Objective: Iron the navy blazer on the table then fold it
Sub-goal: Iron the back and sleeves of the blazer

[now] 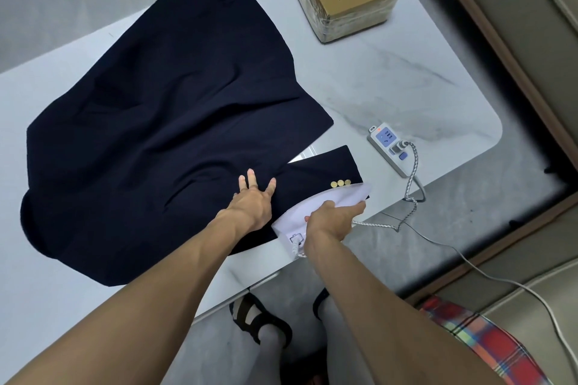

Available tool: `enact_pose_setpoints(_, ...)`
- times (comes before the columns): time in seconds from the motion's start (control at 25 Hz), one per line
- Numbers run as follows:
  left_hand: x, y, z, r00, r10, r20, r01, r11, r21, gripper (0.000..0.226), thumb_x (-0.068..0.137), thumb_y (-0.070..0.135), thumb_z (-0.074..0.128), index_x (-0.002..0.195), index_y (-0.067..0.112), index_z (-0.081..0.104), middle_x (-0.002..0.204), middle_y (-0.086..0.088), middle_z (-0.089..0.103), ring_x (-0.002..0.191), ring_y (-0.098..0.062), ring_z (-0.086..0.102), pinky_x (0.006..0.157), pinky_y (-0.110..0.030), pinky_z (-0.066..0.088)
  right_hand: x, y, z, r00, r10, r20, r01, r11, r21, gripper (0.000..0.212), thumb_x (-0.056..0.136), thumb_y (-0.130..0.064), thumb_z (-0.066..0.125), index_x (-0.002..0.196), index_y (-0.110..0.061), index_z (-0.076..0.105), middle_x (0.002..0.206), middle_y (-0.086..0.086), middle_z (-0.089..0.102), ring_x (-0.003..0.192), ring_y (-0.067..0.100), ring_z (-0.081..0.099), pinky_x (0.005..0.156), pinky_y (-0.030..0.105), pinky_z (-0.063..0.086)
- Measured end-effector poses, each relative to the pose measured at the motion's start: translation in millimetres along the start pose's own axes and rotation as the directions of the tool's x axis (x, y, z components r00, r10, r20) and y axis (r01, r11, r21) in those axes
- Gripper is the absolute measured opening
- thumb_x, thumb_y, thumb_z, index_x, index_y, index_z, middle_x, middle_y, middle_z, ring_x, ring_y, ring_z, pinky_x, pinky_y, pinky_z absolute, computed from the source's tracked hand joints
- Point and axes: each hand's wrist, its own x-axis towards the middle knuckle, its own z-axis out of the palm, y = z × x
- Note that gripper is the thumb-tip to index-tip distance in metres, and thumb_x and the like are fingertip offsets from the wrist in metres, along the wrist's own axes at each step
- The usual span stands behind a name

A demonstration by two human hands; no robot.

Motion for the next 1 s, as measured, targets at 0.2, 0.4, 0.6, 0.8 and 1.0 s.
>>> enact_pose_setpoints(0.2, -3, 1, -8, 1.0, 0.01, 0.024, -0.009, 0.999, -0.042, 0.083, 0.089, -0.007, 0.027, 0.158, 0.028, -0.004, 0.16, -0.022, -0.024, 0.15, -0.041, -0.013, 0.12, -0.05, 0.019, 15, -9, -1, 0.997, 0.066, -0.034, -0.065, 0.997, 0.04, 0.058, 0.101, -0.022, 0.034, 0.147, -0.039, 0.002, 0.107, 0.01, 0.057, 0.092, 0.038, 0.066, 0.093, 0.057, 0.047)
enact_pose_setpoints(0.4, -3, 0, -5, 1.0, 0.005, 0.017, -0.004, 0.999, -0.032, 0.085, 0.087, -0.007, 0.028, 0.158, 0.029, -0.004, 0.159, -0.022, -0.025, 0.149, -0.041, -0.014, 0.119, -0.049, 0.024, -2, 2, 2, 0.999, 0.048, 0.019, -0.049, 0.997, 0.051, 0.058, 0.102, -0.019, 0.033, 0.148, -0.037, 0.002, 0.099, 0.008, 0.053, 0.084, 0.036, 0.068, 0.082, 0.048, 0.052)
enact_pose_setpoints(0.6, -6, 1, -6, 1.0, 0.003, 0.021, -0.002, 1.0, -0.015, 0.083, 0.089, -0.004, 0.03, 0.158, 0.028, -0.004, 0.159, -0.023, -0.024, 0.149, -0.042, -0.013, 0.12, -0.048, 0.023, 14, -2, -1, 0.998, 0.052, -0.021, -0.05, 0.996, 0.072, 0.056, 0.101, -0.023, 0.033, 0.146, -0.04, 0.004, 0.107, 0.009, 0.055, 0.096, 0.038, 0.065, 0.094, 0.058, 0.045)
enact_pose_setpoints(0.8, -15, 1, -15, 0.999, 0.008, 0.042, -0.007, 1.0, -0.017, 0.083, 0.091, -0.003, 0.032, 0.159, 0.029, -0.004, 0.161, -0.02, -0.023, 0.15, -0.04, -0.011, 0.119, -0.044, 0.024, 24, -14, -11, 0.998, 0.021, -0.056, -0.02, 1.0, 0.018, 0.057, 0.101, -0.018, 0.035, 0.147, -0.036, 0.007, 0.113, 0.014, 0.062, 0.078, 0.032, 0.068, 0.079, 0.043, 0.053)
enact_pose_setpoints(1.0, -23, -21, -25, 0.996, 0.034, -0.078, -0.06, 0.931, -0.359, 0.079, 0.086, -0.007, 0.034, 0.155, 0.033, 0.028, 0.166, -0.007, 0.009, 0.15, -0.03, 0.019, 0.118, -0.038, 0.027, -6, -31, -36, 0.996, -0.009, 0.088, 0.009, 1.0, -0.002, 0.055, 0.094, -0.011, 0.045, 0.143, -0.019, 0.021, 0.085, 0.015, 0.066, 0.053, 0.019, 0.059, 0.056, 0.028, 0.044)
